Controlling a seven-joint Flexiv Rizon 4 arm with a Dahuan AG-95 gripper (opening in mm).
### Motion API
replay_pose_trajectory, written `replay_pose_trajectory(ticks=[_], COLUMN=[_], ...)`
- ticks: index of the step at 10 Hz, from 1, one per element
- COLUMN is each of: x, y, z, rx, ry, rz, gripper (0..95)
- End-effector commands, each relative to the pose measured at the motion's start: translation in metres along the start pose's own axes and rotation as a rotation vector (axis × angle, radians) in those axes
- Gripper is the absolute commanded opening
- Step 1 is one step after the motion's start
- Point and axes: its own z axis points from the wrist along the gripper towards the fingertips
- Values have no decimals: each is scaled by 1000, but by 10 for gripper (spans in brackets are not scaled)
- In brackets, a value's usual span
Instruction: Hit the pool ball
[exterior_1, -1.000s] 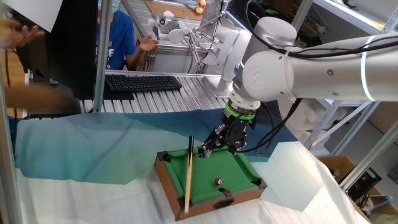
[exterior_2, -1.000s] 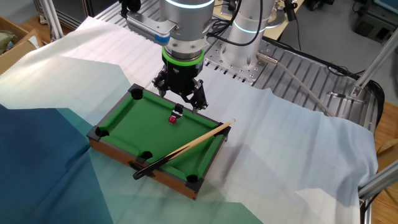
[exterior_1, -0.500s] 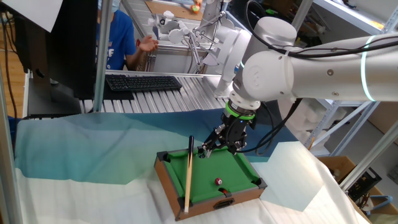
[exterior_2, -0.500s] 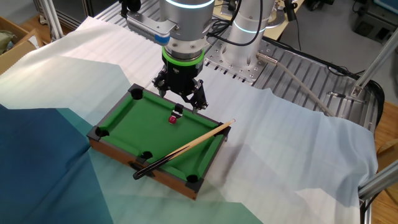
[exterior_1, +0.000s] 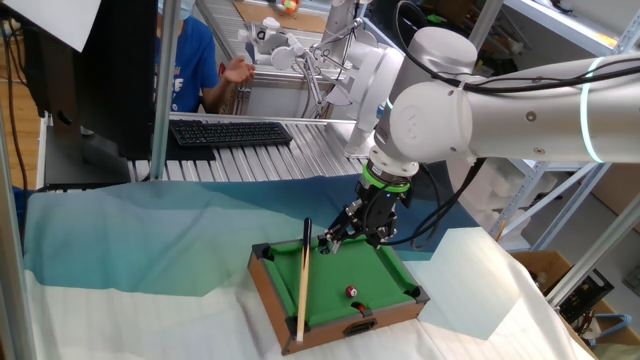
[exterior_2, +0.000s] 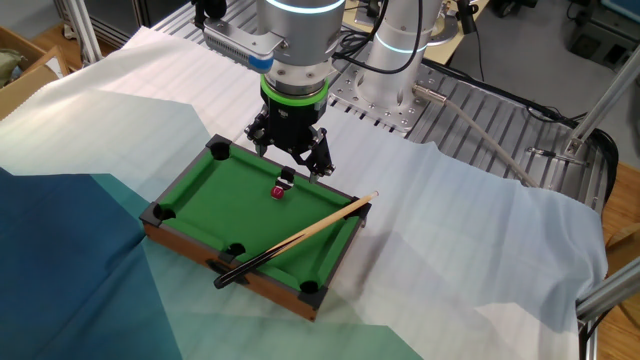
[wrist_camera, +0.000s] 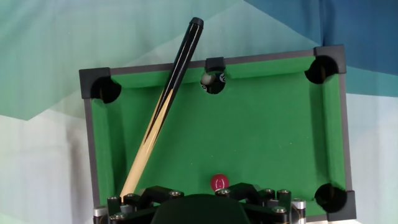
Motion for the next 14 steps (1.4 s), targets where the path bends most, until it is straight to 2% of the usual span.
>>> replay_pose_trajectory(ticks=[1,11,12,13,14], x=[0,0,0,1,1], y=[0,0,0,0,0], z=[0,0,0,0,0], rx=[8,4,2,2,0], ry=[-3,-1,-1,-3,-4], rz=[220,221,231,286,299], gripper=[0,0,0,0,0])
